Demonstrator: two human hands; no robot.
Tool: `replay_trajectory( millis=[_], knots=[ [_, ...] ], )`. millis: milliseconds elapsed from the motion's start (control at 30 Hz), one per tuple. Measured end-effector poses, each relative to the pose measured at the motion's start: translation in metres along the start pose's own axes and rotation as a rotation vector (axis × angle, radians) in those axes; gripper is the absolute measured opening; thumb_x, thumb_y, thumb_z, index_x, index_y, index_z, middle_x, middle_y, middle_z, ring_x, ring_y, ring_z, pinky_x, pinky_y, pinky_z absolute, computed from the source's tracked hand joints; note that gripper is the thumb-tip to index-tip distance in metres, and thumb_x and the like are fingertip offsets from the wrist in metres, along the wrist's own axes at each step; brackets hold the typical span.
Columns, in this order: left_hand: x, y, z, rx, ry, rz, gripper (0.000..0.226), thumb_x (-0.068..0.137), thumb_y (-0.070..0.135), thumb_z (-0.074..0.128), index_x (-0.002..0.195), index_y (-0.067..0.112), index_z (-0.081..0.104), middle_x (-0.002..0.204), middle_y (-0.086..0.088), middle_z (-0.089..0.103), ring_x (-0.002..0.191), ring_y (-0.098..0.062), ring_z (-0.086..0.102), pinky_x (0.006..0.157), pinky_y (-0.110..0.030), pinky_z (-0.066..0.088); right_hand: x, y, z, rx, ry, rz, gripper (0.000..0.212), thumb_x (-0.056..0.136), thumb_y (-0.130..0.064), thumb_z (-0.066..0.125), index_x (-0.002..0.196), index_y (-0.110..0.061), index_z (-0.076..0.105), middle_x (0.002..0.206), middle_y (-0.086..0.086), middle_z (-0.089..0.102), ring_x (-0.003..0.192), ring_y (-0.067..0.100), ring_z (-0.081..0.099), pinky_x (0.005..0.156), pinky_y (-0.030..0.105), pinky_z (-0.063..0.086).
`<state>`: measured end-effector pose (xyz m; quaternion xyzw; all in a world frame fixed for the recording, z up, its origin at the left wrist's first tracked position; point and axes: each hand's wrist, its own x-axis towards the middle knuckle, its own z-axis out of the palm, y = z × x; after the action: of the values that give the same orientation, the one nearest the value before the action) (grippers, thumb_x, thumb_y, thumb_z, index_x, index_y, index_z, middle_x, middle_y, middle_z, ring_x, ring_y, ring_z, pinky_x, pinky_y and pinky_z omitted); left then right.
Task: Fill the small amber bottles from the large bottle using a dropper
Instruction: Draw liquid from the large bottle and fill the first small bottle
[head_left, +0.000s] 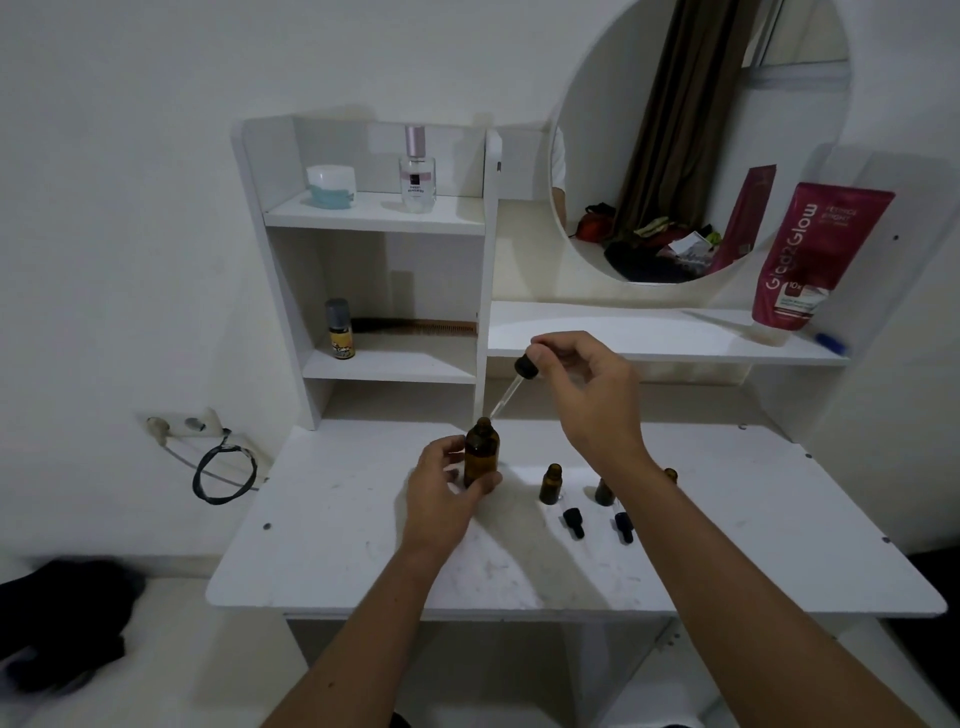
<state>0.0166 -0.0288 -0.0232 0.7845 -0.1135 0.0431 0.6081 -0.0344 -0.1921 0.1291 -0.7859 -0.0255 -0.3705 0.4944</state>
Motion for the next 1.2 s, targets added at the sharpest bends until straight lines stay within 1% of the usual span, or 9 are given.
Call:
replay_trajectory(
  millis=[67,167,367,533,633,767,967,1100,1200],
  knots=[
    [0.001,0.000,0.000,0.005,-0.002,0.010,0.053,0.079,0.029,0.087,0.124,0.026,0.060,0.118,0.015,0.066,0.108,-0.007,0.063,0.094,-0.027,0.054,0.002,0.002,0.005,-0.003,-0.005,-0.002,0.014,0.097,-0.022,0.074,0.108,-0.014,0.078,0.098,-0.008,0.078,0.094,0.006,0.072,0.088,0.016,0.054],
    [0.002,0.002,0.000,0.009,0.001,0.016,0.049,0.079,0.026,0.087,0.120,0.028,0.060,0.112,0.018,0.066,0.103,-0.001,0.062,0.093,-0.024,0.053,0.002,0.005,0.011,-0.018,-0.017,-0.001,0.013,0.097,-0.020,0.074,0.107,-0.013,0.078,0.097,-0.009,0.078,0.092,0.002,0.071,0.085,0.011,0.052],
    [0.003,0.003,0.001,0.016,-0.001,0.004,0.049,0.080,0.027,0.086,0.121,0.026,0.060,0.109,0.018,0.066,0.101,0.000,0.061,0.088,-0.017,0.049,-0.001,0.013,0.023,-0.077,-0.100,-0.017,0.011,0.097,-0.019,0.074,0.106,-0.013,0.078,0.097,-0.007,0.078,0.093,0.004,0.072,0.088,0.015,0.055],
    [0.003,0.002,0.001,0.036,0.000,-0.005,0.049,0.079,0.034,0.086,0.119,0.032,0.058,0.110,0.018,0.067,0.102,-0.002,0.062,0.087,-0.017,0.049,-0.006,0.024,0.031,-0.151,-0.125,-0.006,0.006,0.094,-0.016,0.076,0.099,-0.015,0.079,0.086,-0.014,0.073,0.084,-0.008,0.067,0.080,0.005,0.049],
    [0.004,0.001,0.001,0.053,0.000,-0.004,0.050,0.079,0.037,0.085,0.121,0.032,0.058,0.112,0.019,0.066,0.103,-0.002,0.062,0.090,-0.020,0.050,-0.007,0.030,0.034,-0.187,-0.123,0.009,0.004,0.094,-0.015,0.077,0.095,-0.013,0.079,0.082,-0.013,0.072,0.080,-0.012,0.065,0.077,0.003,0.048],
    [0.003,0.001,0.002,0.065,0.003,0.003,0.049,0.080,0.035,0.085,0.119,0.034,0.056,0.108,0.024,0.063,0.102,0.001,0.060,0.090,-0.020,0.049,-0.008,0.035,0.037,-0.201,-0.157,0.010,0.004,0.094,-0.017,0.076,0.095,-0.014,0.079,0.087,-0.005,0.077,0.081,-0.006,0.067,0.077,0.005,0.050],
    [0.002,0.001,0.001,0.078,0.006,0.004,0.051,0.081,0.035,0.084,0.124,0.028,0.058,0.115,0.014,0.066,0.105,-0.008,0.062,0.095,-0.027,0.052,-0.011,0.036,0.036,-0.215,-0.159,0.002,0.003,0.094,-0.016,0.076,0.095,-0.014,0.078,0.084,-0.010,0.074,0.082,-0.007,0.067,0.077,0.004,0.049],
    [0.000,0.003,0.001,0.072,0.004,0.002,0.051,0.080,0.034,0.085,0.123,0.028,0.058,0.110,0.019,0.064,0.103,-0.004,0.061,0.094,-0.025,0.052,-0.009,0.027,0.031,-0.176,-0.129,-0.010,0.006,0.095,-0.016,0.075,0.099,-0.015,0.079,0.087,-0.014,0.073,0.084,-0.008,0.067,0.080,0.004,0.049],
    [0.000,0.005,0.002,0.068,0.007,0.008,0.052,0.080,0.034,0.085,0.124,0.027,0.058,0.115,0.017,0.065,0.106,-0.006,0.062,0.094,-0.025,0.052,-0.006,0.017,0.024,-0.120,-0.100,-0.013,0.010,0.097,-0.018,0.073,0.104,-0.013,0.078,0.093,-0.009,0.077,0.089,-0.002,0.070,0.084,0.009,0.051]
  ],
)
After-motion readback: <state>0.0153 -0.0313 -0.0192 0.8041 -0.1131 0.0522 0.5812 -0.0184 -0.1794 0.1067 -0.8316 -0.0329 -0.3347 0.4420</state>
